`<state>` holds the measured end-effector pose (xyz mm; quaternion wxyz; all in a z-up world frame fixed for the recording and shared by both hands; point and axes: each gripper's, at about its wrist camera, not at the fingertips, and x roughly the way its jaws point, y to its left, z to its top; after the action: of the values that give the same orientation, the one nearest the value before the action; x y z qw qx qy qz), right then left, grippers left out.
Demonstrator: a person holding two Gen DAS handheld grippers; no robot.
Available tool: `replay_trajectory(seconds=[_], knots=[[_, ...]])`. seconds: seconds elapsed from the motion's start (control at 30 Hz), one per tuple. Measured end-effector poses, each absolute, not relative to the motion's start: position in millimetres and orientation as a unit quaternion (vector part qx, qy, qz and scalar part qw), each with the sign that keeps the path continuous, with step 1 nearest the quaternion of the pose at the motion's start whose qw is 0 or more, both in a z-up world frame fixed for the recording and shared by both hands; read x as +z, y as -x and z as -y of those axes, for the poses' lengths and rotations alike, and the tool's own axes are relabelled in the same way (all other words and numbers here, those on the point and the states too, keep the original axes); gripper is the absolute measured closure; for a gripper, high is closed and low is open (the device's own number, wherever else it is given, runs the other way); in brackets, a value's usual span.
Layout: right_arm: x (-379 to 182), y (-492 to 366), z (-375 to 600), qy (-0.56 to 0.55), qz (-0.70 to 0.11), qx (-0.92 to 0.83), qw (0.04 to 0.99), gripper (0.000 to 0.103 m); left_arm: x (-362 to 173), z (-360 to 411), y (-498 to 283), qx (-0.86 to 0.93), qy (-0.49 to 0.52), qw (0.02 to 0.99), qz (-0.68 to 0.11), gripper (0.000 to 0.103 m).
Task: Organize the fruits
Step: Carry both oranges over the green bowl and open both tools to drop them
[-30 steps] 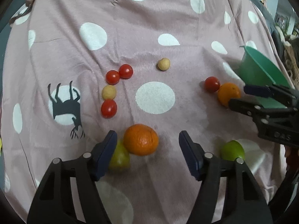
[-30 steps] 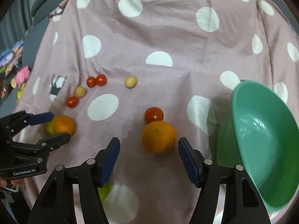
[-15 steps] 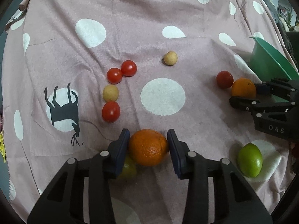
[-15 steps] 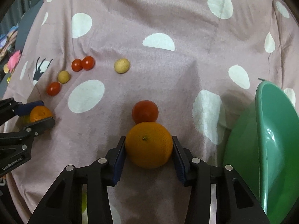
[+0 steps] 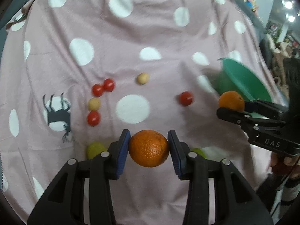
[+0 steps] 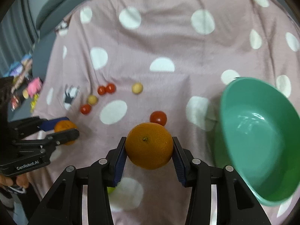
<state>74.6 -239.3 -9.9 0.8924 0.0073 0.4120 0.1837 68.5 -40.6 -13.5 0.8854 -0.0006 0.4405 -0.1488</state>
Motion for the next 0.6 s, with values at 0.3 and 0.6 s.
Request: replay_trajectory(seconds=[0.3, 0.6], knots=[[16, -46, 308, -0.042, -0.355, 0.123, 0.926, 0.055, 26, 113, -66, -0.237, -0.004, 0.882, -0.407, 0.062], [17, -40, 374, -0.071, -0.346, 0.035, 0.935, 0.055, 31, 215, -104, -0.338, -0.004, 0.853, -0.397, 0.062]])
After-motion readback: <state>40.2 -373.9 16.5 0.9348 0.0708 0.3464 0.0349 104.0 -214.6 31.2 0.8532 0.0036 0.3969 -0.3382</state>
